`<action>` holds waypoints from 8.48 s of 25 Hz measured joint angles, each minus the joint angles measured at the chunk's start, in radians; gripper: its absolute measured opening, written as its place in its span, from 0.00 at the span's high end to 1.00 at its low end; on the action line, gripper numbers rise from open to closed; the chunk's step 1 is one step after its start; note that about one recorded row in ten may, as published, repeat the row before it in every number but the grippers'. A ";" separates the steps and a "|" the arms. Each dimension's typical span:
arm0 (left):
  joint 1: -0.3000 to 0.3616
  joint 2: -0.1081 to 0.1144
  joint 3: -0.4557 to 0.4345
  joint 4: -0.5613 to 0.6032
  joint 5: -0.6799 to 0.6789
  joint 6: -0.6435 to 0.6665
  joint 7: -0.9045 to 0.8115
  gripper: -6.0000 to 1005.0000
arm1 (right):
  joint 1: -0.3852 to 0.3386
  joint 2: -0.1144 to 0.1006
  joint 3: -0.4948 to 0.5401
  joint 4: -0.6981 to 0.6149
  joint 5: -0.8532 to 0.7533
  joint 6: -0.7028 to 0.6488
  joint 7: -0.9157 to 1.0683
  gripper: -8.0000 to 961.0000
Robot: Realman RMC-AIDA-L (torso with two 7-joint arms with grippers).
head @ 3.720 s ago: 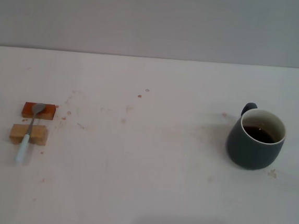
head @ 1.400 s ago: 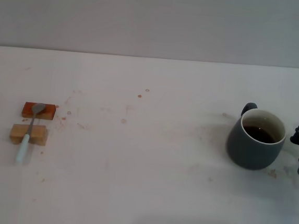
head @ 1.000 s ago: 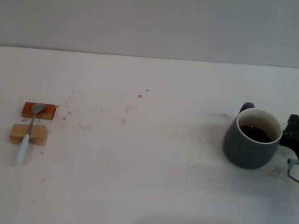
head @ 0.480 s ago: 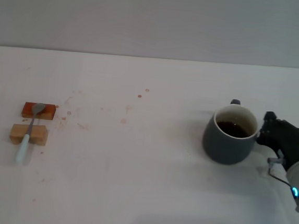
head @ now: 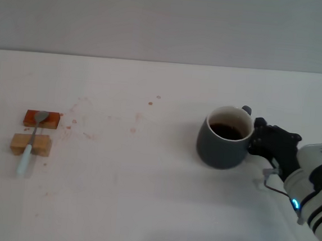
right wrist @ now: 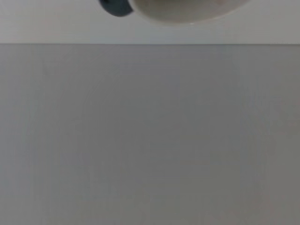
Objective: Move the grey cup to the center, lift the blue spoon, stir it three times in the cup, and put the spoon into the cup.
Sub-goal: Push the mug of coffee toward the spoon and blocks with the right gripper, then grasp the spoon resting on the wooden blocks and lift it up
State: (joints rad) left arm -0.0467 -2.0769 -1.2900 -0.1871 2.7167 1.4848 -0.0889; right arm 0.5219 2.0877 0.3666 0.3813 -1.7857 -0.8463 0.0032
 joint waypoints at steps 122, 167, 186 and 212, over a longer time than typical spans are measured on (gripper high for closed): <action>0.020 -0.002 0.381 -0.096 0.001 -0.253 -0.024 0.17 | -0.213 -0.006 0.149 -0.131 0.124 -0.371 -0.004 0.99; -0.024 0.000 0.368 -0.110 -0.065 -0.353 -0.008 0.43 | -0.215 -0.006 0.141 -0.133 0.118 -0.376 -0.005 0.99; -0.024 0.001 0.367 -0.137 -0.079 -0.395 -0.001 0.47 | -0.217 -0.006 0.140 -0.141 0.118 -0.387 -0.005 0.99; -0.026 0.004 0.370 -0.134 -0.080 -0.402 0.002 0.58 | -0.217 -0.008 0.140 -0.144 0.117 -0.387 -0.005 0.99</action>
State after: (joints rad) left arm -0.0727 -2.0731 -0.9197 -0.3213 2.6365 1.0831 -0.0870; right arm 0.3054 2.0800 0.5062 0.2378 -1.6688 -1.2334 -0.0016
